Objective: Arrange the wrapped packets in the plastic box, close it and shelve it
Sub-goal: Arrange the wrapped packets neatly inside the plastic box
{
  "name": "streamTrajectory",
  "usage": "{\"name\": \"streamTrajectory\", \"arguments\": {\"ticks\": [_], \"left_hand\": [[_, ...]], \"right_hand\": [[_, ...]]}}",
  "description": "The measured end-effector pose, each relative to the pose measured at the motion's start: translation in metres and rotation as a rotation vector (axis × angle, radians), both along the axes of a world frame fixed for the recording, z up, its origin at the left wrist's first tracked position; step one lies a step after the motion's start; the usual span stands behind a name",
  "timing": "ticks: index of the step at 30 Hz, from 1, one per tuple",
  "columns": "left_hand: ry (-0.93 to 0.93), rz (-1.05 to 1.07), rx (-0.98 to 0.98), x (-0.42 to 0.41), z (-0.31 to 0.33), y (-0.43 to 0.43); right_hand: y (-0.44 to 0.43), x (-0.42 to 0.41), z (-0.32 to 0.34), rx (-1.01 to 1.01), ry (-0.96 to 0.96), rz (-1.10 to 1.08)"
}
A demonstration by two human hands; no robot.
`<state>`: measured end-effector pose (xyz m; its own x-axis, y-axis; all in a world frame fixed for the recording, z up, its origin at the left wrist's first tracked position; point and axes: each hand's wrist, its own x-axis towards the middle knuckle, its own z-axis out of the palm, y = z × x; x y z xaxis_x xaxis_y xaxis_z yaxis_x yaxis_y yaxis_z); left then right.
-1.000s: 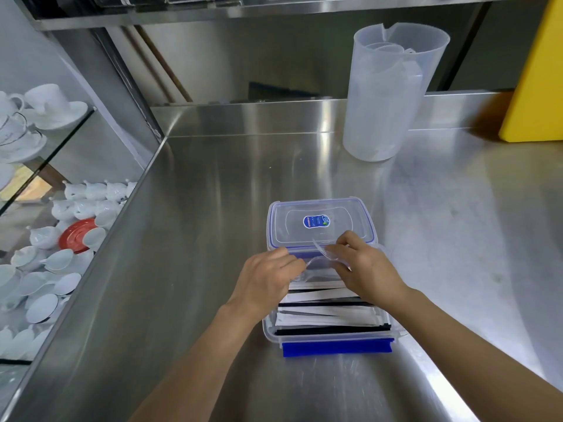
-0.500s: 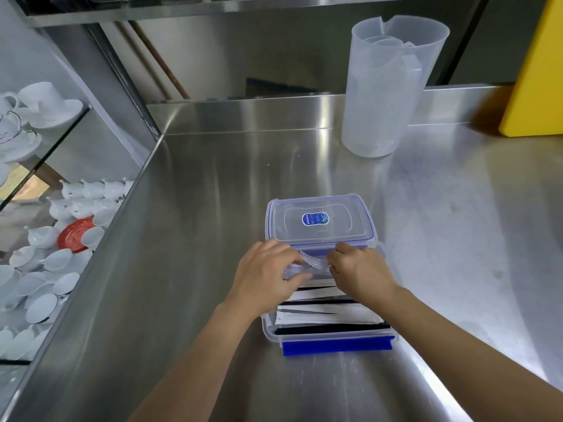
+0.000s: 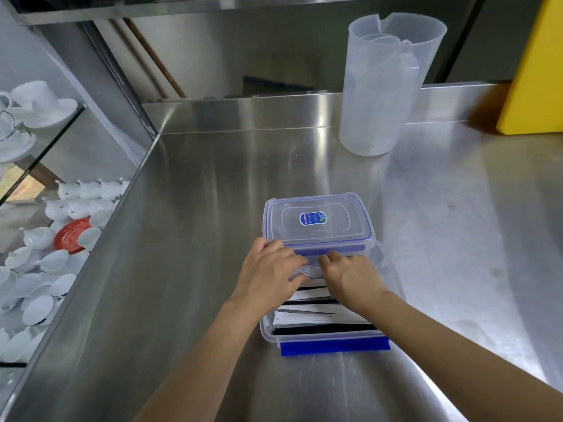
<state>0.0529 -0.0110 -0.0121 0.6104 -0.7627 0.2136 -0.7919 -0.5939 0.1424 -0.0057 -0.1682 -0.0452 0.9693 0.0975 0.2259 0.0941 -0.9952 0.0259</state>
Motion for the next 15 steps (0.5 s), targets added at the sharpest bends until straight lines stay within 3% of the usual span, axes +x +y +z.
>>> {"name": "streamTrajectory", "arguments": {"ticks": [6,15], "left_hand": [[0.060,-0.001,-0.035,0.0002,-0.0044,0.0045],[0.000,0.039,-0.041,-0.0011,-0.0057,0.0017]], "right_hand": [[-0.0033,0.0028,-0.0014,0.054,-0.005,-0.020],[-0.0019,0.0015,-0.0035,0.096,-0.040,0.013]]}}
